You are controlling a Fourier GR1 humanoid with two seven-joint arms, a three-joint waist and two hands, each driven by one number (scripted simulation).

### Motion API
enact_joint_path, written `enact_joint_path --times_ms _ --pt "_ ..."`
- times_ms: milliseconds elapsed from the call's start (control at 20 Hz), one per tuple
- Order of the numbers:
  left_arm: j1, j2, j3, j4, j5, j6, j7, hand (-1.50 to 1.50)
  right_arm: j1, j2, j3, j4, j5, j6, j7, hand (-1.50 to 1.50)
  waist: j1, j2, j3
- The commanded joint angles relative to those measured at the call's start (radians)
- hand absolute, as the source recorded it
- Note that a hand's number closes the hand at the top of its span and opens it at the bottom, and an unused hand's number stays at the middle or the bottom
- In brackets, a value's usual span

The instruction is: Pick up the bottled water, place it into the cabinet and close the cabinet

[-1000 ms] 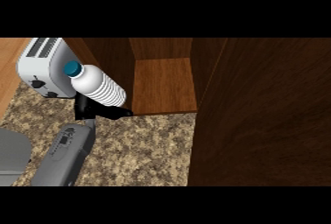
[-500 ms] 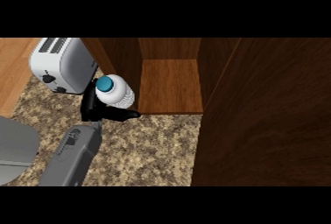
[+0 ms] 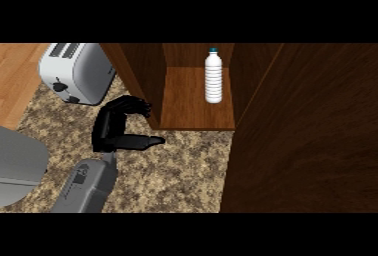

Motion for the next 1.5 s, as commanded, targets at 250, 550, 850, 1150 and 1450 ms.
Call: enact_joint_path --times_ms 250,550,850,1150,1450 --pt "0.069 -0.056 -0.086 -0.384 0.062 0.004 0.148 -1.5 0.073 -0.021 0.051 -0.081 0.026 -0.02 0.017 -1.5 -0.008 -0.006 0.005" --pt "0.29 -0.062 -0.238 -0.668 0.05 0.034 0.266 -1.5 0.028 -0.067 0.006 -0.07 0.028 0.0 0.013 -1.5 -0.005 -0.005 0.005" --pt "0.45 -0.002 -0.254 -0.817 0.095 -0.047 0.246 -1.5 -0.021 -0.13 0.09 -0.028 0.097 0.064 0.077 1.5 0.002 -0.003 0.004" --pt "0.651 0.07 -0.162 -0.915 0.167 -0.118 0.151 -1.5 -0.044 -0.194 0.199 -0.104 0.177 0.133 0.114 1.5 0.012 -0.004 0.003" --pt "0.75 0.126 -0.037 -0.993 0.277 -0.18 0.155 -1.5 -0.048 -0.172 0.381 -0.199 0.314 0.093 0.202 1.5 0.005 -0.006 0.003"
